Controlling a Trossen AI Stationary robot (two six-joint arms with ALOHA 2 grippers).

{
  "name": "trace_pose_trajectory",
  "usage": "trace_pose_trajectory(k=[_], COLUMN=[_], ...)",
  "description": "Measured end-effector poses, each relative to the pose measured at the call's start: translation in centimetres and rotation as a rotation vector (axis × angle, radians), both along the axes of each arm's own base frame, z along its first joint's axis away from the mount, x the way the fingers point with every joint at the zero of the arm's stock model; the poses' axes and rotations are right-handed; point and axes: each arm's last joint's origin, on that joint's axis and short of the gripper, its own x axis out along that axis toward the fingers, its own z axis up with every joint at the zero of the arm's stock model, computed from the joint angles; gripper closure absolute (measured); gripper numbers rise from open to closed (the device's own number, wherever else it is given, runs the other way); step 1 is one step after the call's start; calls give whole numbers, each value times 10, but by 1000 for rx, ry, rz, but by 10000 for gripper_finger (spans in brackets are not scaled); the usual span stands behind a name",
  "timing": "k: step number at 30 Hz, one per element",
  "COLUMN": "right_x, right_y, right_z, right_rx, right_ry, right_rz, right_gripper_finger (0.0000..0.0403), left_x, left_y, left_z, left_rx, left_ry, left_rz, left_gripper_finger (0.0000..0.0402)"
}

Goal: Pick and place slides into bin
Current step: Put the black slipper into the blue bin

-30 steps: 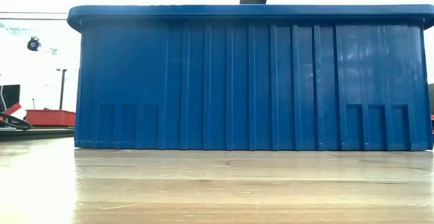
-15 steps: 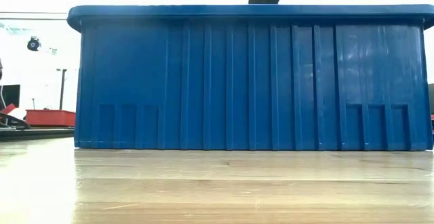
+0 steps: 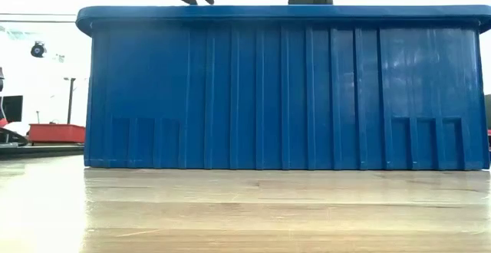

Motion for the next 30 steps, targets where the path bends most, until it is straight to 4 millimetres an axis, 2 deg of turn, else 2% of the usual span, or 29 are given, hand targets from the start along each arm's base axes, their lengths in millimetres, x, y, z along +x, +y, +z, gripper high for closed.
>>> trace_pose_trajectory(k=[7,18,21,26,30], right_x=[6,0,1,-4,-8], right_y=[11,31,31,33,26], right_z=[-14,-10,-10,2,1], right_rx=[188,332,358,427,388], right_ry=[-29,-121,-129,-175,-170], right_rz=[-41,-120,-131,-96,-121], right_gripper_finger=[394,394,394,394,394], left_x=[5,12,11,10,11], left_y=[28,65,72,76,75], left_z=[-1,-19,-22,-22,-23], left_rx=[90,6,-7,0,-24], left_ry=[79,126,130,150,133], left_rz=[-47,-90,-94,-135,-193], left_gripper_finger=[118,118,118,118,118])
